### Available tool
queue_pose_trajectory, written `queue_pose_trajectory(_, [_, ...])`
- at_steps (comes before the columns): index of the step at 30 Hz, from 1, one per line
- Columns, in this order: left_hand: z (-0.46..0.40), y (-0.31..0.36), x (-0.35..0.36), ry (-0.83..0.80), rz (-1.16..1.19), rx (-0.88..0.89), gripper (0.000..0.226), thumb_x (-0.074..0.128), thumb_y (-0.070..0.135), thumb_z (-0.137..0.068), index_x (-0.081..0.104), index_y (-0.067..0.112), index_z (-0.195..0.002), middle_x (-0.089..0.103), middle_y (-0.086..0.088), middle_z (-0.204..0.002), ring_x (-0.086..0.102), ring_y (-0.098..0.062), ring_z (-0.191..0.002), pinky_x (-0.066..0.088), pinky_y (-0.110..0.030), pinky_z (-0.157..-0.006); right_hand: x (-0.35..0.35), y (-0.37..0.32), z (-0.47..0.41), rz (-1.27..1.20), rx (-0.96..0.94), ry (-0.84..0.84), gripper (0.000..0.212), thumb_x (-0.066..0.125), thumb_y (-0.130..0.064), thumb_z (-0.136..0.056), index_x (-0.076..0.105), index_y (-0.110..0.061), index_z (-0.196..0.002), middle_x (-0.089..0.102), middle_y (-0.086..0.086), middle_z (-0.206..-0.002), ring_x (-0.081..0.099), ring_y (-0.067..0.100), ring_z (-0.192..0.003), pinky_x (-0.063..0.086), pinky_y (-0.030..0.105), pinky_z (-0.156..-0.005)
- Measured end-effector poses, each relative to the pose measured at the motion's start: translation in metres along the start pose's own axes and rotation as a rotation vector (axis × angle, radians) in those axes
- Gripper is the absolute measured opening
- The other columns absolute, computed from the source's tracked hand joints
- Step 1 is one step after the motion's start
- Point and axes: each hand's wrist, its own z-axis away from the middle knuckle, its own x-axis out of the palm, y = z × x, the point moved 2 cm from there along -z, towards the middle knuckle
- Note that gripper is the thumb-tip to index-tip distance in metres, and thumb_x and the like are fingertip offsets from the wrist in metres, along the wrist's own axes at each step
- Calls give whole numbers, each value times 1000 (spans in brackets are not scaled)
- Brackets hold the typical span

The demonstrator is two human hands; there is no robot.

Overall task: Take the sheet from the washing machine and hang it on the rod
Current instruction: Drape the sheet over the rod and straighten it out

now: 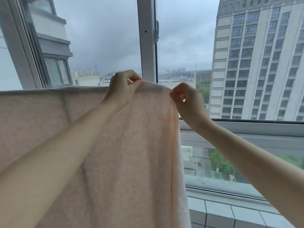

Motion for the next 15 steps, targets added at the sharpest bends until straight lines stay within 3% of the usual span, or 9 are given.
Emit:
queue_pose_trajectory(2, [-10, 4, 5, 45, -24, -40, 6, 67, 21, -86, 67, 21, -80, 58, 15, -68, 49, 0, -62, 41, -22, -63, -5, 2, -19, -51, 15, 28, 10, 56, -16, -93, 60, -20, -85, 55, -17, -72, 51, -2, -68, 35, 7, -58])
queue_pose_trajectory(6, [-28, 8, 17, 125, -84, -137, 8, 67, 25, -86, 65, 24, -78, 63, 9, -76, 55, -11, -72, 42, -24, -70, -4, 5, -57, -119, 85, 32, 15, 54, -13, -94, 69, -10, -96, 61, -5, -82, 55, 10, -79, 37, 17, -60])
queue_pose_trajectory(10, [-27, -3, 27, -9, -194, -233, 11, 66, 21, -84, 66, 25, -73, 67, 4, -80, 61, -19, -85, 47, -29, -79, 8, 27, -61, -59, 167, -153, 17, 56, -16, -92, 72, -8, -89, 65, 2, -78, 58, 17, -75, 39, 22, -59])
queue_pose_trajectory(12, [-15, -4, 23, 7, -164, -212, 9, 65, 18, -85, 70, 22, -78, 70, 3, -84, 60, -16, -81, 46, -26, -78, 16, 35, -47, 38, 145, -337, 18, 58, -14, -91, 73, -7, -83, 63, -1, -69, 56, 13, -65, 39, 18, -49])
queue_pose_trajectory(15, [9, 4, 11, 137, -141, -34, 6, 66, 14, -85, 70, 17, -81, 66, 5, -85, 58, -15, -82, 46, -23, -76, 16, 34, -31, -9, 56, -353, 15, 59, -13, -90, 69, -15, -78, 64, -7, -71, 57, 6, -67, 39, 16, -56])
